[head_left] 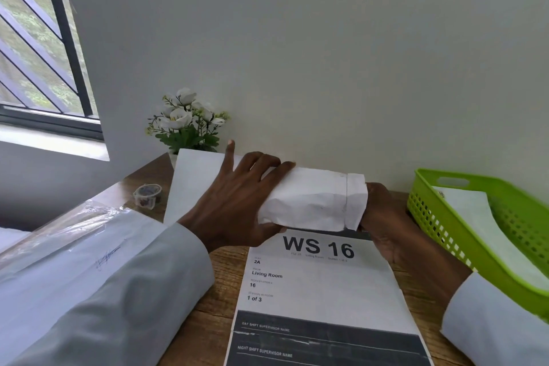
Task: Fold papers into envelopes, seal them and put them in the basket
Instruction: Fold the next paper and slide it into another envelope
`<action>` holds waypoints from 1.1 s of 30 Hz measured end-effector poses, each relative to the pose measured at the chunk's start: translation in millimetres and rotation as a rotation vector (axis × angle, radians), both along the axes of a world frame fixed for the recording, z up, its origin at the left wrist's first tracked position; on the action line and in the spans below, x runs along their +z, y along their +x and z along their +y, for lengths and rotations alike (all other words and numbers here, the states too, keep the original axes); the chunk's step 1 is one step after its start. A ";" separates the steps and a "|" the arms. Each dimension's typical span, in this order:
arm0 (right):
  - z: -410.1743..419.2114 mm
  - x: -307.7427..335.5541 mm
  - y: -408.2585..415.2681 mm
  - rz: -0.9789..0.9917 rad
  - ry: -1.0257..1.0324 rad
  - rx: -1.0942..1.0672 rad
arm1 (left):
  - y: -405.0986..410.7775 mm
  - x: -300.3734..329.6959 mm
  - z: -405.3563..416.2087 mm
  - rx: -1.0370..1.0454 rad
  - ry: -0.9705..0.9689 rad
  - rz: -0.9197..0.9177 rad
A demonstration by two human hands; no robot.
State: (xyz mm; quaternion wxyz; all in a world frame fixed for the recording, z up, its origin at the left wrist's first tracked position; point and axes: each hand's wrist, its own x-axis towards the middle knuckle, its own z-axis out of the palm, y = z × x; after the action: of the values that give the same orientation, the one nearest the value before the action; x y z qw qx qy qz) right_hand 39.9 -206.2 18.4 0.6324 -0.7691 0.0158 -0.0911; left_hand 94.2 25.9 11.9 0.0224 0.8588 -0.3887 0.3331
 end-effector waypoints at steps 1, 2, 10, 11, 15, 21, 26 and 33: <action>2.0 -0.3 -2.0 -0.004 0.026 0.021 | -1.4 0.1 -0.9 -0.003 -0.003 0.000; 2.5 -0.8 -2.2 -0.010 0.037 0.016 | -2.6 0.5 -1.4 -0.001 -0.005 0.001; 2.7 8.2 3.1 -0.167 0.428 0.031 | -14.5 23.2 -3.4 0.084 -0.319 0.028; 5.8 9.4 2.0 -0.178 0.440 0.090 | -16.6 26.5 -4.9 0.086 -0.367 0.028; 24.5 10.4 -8.1 -0.209 0.406 0.259 | -25.5 30.1 -13.7 0.120 -0.433 0.058; 27.9 10.8 -9.9 -0.175 0.416 0.110 | -36.8 33.3 -24.5 0.242 -0.470 0.323; 14.1 22.4 -5.1 -0.134 0.429 0.029 | -31.6 52.6 -5.7 0.070 -0.731 0.942; 6.4 21.6 -5.4 -0.064 0.344 0.102 | -31.8 35.9 -11.8 -0.323 -1.171 1.161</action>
State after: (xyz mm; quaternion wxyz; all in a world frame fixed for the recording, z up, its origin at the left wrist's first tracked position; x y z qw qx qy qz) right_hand 34.6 -199.9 40.0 0.7586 -0.6461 -0.0281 -0.0791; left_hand 62.4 14.2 47.7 0.7082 0.6773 -0.1980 -0.0209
